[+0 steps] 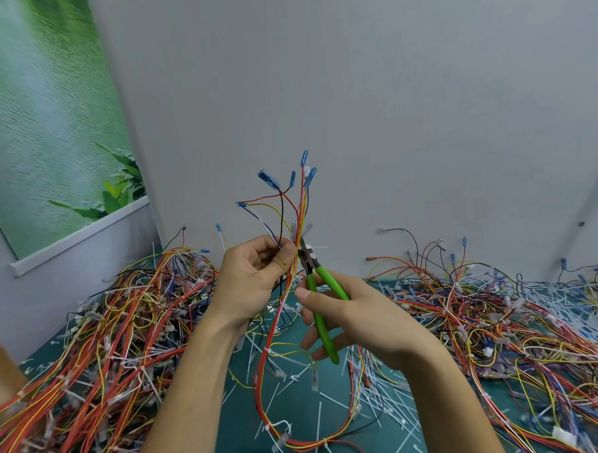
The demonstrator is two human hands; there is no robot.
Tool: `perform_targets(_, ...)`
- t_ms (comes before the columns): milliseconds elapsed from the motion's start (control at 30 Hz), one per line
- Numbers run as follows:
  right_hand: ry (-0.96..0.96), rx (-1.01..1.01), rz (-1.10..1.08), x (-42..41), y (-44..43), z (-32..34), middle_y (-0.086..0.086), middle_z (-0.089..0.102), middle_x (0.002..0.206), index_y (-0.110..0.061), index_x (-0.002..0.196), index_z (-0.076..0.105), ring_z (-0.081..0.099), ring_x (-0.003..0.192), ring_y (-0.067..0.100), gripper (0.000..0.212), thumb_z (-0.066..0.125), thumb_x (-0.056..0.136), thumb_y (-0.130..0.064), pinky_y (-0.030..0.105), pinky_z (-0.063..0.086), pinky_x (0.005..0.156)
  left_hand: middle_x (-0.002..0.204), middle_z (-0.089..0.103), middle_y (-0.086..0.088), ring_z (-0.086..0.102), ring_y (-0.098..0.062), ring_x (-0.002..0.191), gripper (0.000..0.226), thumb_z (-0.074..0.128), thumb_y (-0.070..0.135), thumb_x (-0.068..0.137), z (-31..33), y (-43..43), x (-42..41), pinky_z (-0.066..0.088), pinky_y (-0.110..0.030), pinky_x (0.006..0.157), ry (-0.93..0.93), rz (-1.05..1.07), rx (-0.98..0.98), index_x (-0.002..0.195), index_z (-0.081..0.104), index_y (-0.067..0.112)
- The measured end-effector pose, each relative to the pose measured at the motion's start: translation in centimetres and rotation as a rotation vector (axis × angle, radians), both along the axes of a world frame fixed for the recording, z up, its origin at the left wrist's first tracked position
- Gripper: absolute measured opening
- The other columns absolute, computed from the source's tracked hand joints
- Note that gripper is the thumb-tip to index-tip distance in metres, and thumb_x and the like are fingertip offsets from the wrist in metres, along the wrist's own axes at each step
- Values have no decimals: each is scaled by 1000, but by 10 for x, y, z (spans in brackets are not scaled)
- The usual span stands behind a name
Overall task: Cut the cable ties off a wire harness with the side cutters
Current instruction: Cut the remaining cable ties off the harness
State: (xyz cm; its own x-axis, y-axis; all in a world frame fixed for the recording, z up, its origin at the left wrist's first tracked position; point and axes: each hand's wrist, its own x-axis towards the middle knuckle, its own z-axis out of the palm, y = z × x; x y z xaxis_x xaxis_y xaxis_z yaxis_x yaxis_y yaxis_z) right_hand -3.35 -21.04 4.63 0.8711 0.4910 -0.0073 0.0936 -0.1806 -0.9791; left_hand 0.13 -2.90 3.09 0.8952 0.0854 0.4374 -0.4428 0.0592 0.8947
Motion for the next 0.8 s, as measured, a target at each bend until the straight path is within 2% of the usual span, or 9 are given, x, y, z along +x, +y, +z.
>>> perform_targets(100, 4, 16, 3, 1, -1, -1, 10, 60, 84, -8, 114, 59, 71, 73, 32, 26, 61, 104, -32, 50, 63, 71, 82, 76, 7, 69, -2, 77, 10, 73, 34, 80, 0, 0, 1, 53, -14, 69, 10, -5, -27, 85, 78, 27)
perform_targets(200, -60, -20, -55, 2, 0, -4, 4, 59, 74, -9, 105, 58, 67, 60, 28, 23, 59, 105, -32, 38, 56, 53, 79, 75, 7, 68, -2, 73, 13, 73, 33, 80, 0, -1, 1, 53, -14, 65, 18, 0, -32, 87, 76, 23)
perform_targets(267, -115, -49, -97, 3, 1, -5, 3, 59, 70, -14, 96, 57, 63, 52, 25, 20, 59, 105, -31, 33, 52, 47, 78, 75, 7, 68, -2, 72, 15, 72, 33, 80, 0, -1, 1, 52, -14, 65, 24, 5, -30, 89, 75, 21)
perform_targets(400, -105, -42, -93, 2, 0, -3, 3, 58, 70, -12, 98, 58, 61, 51, 25, 23, 60, 104, -34, 39, 52, 51, 76, 75, 8, 68, -2, 71, 18, 71, 33, 79, 1, -3, 1, 52, -14, 64, 32, 20, -14, 91, 74, 19)
perform_targets(500, -67, -50, -45, 0, 0, 0, 8, 61, 83, -7, 112, 58, 70, 64, 30, 30, 61, 103, -36, 49, 61, 64, 76, 75, 8, 68, -2, 72, 19, 71, 33, 79, 0, -4, 1, 53, -14, 66, 32, 23, -4, 91, 74, 18)
perform_targets(600, -64, -78, -21, -1, 0, 1, 11, 64, 93, -11, 117, 60, 76, 77, 33, 29, 61, 102, -36, 49, 65, 73, 77, 75, 7, 68, -2, 73, 19, 71, 33, 79, 1, -3, 1, 54, -15, 68, 29, 24, 9, 91, 73, 18)
perform_targets(700, -68, -69, -18, 0, -1, 0, 11, 63, 90, -11, 115, 59, 74, 73, 34, 29, 61, 103, -37, 51, 65, 71, 78, 76, 7, 69, -2, 74, 19, 71, 34, 79, 0, -3, 1, 54, -15, 68, 29, 21, 7, 91, 74, 20)
perform_targets(800, -93, -52, -44, 3, -2, -4, 5, 60, 78, -8, 108, 58, 67, 59, 28, 30, 61, 103, -37, 43, 60, 56, 80, 76, 6, 70, -3, 75, 19, 72, 36, 79, 0, -3, 1, 54, -16, 68, 38, 20, 4, 90, 75, 21)
